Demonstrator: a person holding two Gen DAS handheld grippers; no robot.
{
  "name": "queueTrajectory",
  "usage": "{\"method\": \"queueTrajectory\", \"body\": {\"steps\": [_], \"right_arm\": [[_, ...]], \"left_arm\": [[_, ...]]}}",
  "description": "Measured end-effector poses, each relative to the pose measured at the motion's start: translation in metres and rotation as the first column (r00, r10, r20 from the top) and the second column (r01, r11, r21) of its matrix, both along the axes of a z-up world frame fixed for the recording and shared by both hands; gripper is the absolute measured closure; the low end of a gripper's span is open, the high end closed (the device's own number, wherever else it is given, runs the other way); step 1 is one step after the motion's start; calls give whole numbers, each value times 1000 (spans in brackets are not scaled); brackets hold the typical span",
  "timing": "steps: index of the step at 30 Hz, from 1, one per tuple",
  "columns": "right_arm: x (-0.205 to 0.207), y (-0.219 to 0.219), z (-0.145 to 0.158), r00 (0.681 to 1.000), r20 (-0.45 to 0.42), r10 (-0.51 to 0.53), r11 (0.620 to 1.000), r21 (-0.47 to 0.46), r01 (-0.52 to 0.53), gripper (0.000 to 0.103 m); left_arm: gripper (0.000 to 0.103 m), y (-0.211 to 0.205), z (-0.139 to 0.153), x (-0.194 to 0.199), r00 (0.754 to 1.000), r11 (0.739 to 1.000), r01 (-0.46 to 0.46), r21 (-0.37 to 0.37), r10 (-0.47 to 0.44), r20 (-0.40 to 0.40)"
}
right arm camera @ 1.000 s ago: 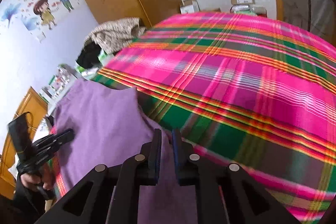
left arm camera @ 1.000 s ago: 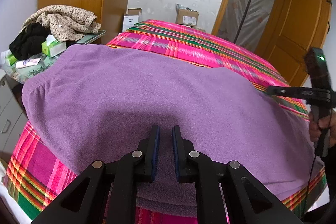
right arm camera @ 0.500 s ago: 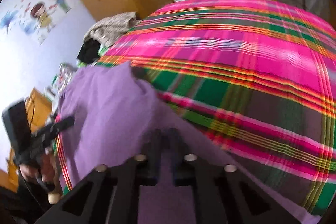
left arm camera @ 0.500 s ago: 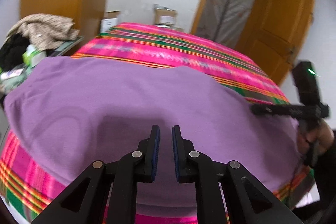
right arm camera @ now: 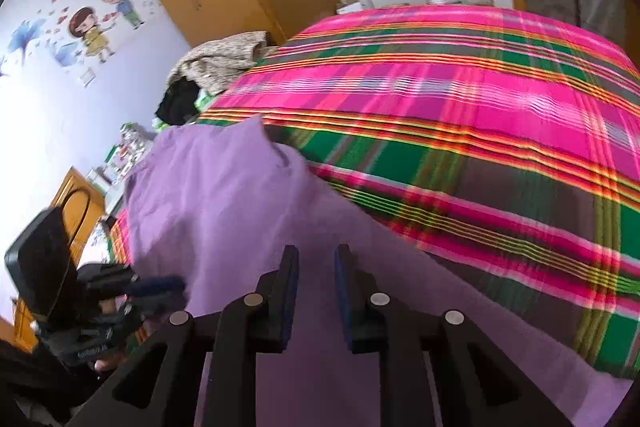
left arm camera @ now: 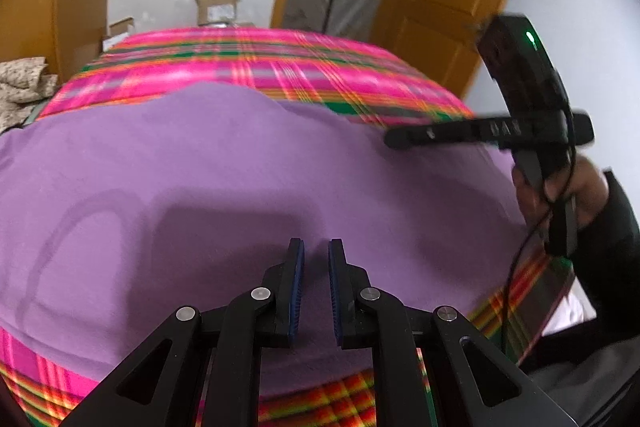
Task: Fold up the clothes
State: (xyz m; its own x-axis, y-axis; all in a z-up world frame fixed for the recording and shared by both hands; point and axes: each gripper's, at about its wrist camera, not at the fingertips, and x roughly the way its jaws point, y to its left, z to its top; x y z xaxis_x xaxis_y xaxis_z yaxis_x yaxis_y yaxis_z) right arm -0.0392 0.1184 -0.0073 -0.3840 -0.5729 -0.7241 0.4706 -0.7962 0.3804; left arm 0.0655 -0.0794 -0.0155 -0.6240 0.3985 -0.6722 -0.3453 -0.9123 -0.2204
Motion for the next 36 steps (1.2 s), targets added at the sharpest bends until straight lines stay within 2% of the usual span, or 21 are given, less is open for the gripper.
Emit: {"method": "queueTrajectory", "body": {"steps": [6,9,13,15,18,20,22,26,29,33,36], "right_arm": [[5,33,4,995,-15,-99,995,25,99,84],[10,57,9,986,-35,-165,986,26,166,84],[30,90,32,964,-115,-238,971,-26,236,84],[46,100,46,951,-178,-254,967,-67,246,80],[74,111,62,927,-268,-263,964,-107,242,67],[85,114,64,928,-275,-251,967,-113,228,65],[89,111,57,944,-236,-230,972,-103,211,65],[93,99,25,978,-105,-178,982,-80,170,65],[95,89,7,987,-44,-152,986,-78,148,74],[97,84,-1,992,-34,-118,992,-37,117,79],[104,80,3,994,-57,-90,995,-47,88,79]], "left_arm": [[91,-8,-1,16,1000,1000,18,21,-18,2],[91,-7,-1,23,1000,1000,28,6,-28,-1],[91,-6,1,25,999,999,48,-9,-48,2],[90,-5,4,25,999,999,53,-6,-53,-4],[90,-2,10,24,998,998,55,5,-55,-27],[90,2,13,22,998,998,56,13,-55,-38],[90,9,12,17,997,998,62,14,-62,-35],[90,20,5,8,997,997,79,0,-79,-13],[90,24,0,9,995,995,95,-19,-95,-1],[90,25,0,10,995,995,101,-25,-101,-5],[90,26,1,11,994,994,106,-27,-106,-9]]}}
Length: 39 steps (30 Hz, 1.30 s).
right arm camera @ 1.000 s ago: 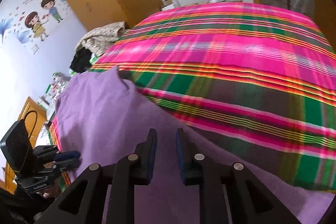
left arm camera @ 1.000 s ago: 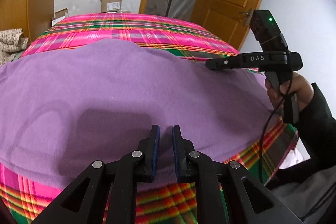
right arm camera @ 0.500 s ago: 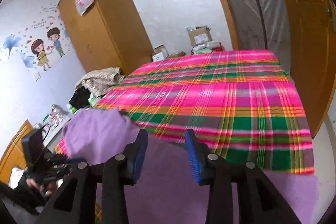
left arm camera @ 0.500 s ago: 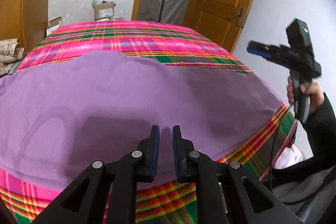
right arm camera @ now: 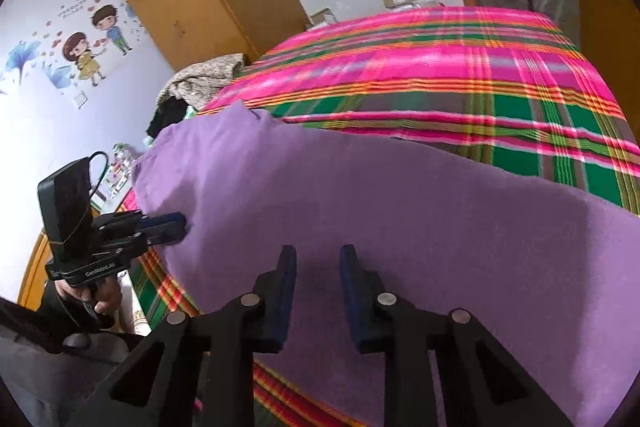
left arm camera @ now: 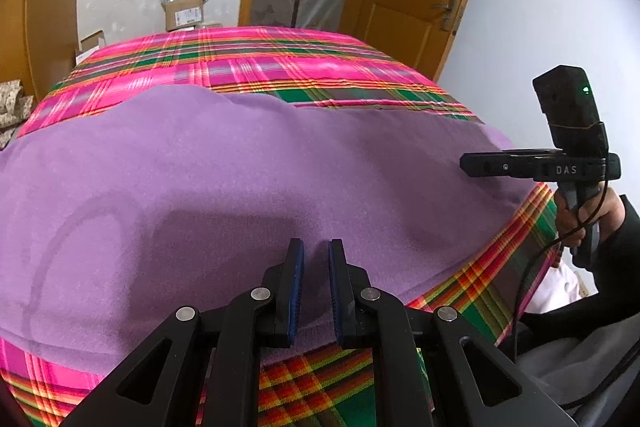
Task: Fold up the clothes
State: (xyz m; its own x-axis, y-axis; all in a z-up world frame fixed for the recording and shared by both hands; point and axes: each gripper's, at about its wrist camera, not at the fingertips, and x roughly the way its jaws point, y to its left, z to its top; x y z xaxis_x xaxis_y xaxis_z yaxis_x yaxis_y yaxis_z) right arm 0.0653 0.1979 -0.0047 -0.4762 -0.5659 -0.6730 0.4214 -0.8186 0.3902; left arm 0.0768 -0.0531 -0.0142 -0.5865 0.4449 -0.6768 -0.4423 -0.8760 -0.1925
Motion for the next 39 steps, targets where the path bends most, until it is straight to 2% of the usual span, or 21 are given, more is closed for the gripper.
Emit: {"method": "queueTrajectory", "body": {"steps": [3,6,11,15,17,21,24,28,31,34,36,39], "right_arm": [[4,-13,-4,998,3,58,998,3,-58,79],[11,-14,-9,997,13,72,997,35,-72,81],[21,14,-9,1000,20,9,999,48,-10,90],[27,32,-6,998,7,-67,996,55,67,90],[33,34,-4,998,-10,-60,997,52,60,87],[41,18,-7,1000,-8,1,1000,1,-1,87],[44,14,-9,1000,-16,10,1000,9,-10,87],[45,33,-8,998,-16,-56,998,17,56,91],[41,47,-6,989,-31,-146,989,26,147,91],[36,53,-1,974,-59,-217,975,25,219,86],[29,53,1,967,-67,-248,969,-13,247,78],[18,47,4,967,-72,-245,969,-57,242,77]], "left_arm": [[90,7,3,0,1000,1000,23,13,-23,-7],[90,16,3,0,999,999,50,6,-50,-5],[90,20,1,0,998,998,63,1,-63,4],[90,23,1,-1,998,998,61,8,-61,2],[90,25,1,-1,998,998,63,10,-63,-2],[90,33,3,-3,997,997,78,18,-78,-7],[90,40,2,-1,996,995,95,7,-95,-5],[90,41,0,1,995,995,96,0,-96,-6],[90,38,1,0,996,996,84,3,-84,-8],[90,38,2,-3,997,998,70,3,-70,-12],[90,38,3,-6,998,998,59,2,-59,-13],[90,36,4,-12,999,999,37,4,-37,-13]]}}
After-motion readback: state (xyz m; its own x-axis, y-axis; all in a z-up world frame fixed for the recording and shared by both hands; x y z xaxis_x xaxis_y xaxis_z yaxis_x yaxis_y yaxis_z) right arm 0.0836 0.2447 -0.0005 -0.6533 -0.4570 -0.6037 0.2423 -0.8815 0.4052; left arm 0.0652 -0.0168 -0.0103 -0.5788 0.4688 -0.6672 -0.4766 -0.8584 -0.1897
